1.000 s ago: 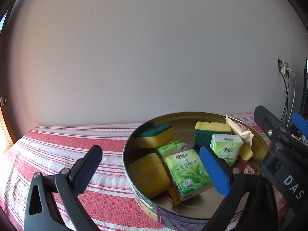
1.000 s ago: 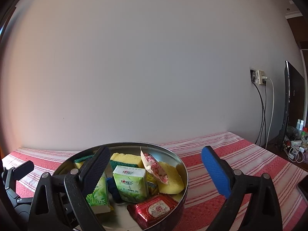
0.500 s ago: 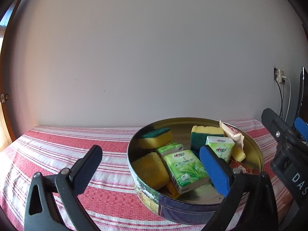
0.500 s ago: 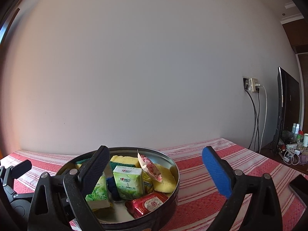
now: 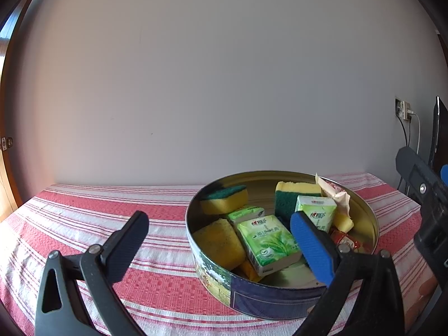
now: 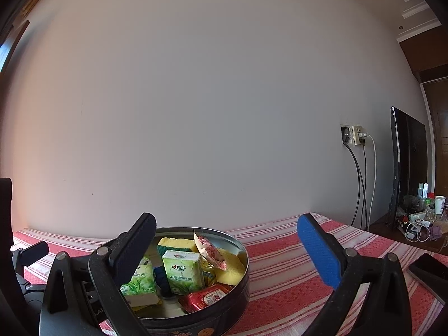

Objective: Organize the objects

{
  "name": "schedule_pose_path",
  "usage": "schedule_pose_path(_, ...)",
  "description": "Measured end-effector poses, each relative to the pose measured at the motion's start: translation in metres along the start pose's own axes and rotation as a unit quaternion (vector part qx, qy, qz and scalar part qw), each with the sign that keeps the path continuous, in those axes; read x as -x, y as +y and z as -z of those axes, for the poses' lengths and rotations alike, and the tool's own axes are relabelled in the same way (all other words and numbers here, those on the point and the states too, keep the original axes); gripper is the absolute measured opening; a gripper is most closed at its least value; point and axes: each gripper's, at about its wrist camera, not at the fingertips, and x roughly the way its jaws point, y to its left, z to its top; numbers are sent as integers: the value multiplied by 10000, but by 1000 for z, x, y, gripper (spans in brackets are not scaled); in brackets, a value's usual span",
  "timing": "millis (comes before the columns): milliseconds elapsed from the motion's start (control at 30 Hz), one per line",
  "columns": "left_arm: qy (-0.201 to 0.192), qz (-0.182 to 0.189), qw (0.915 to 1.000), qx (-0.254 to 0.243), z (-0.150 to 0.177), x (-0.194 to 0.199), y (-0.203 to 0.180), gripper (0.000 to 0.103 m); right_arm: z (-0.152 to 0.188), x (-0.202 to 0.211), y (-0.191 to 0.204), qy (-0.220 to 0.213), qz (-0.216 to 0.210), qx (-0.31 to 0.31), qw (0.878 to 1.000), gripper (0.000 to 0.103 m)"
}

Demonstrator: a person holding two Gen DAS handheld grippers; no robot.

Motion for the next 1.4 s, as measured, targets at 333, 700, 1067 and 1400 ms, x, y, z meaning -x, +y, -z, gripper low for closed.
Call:
schedule_pose_path(333, 80, -2, 10000, -6, 2, -5, -1, 103, -1, 7, 6, -93, -10, 114, 9999, 102)
schedule_pose_path(700, 98, -67, 9999, -79, 3, -2, -1, 103, -2, 8, 6, -87, 0, 124, 9999, 102)
schedule_pose_path(1067, 129, -83, 9999, -60, 4, -6, 2, 103, -3, 7, 4, -73, -8, 129, 9999, 102)
schedule_pose_path(1400, 198, 39, 9998, -41, 4, -8, 4, 103, -2, 4, 3, -5, -23, 125, 9999, 103)
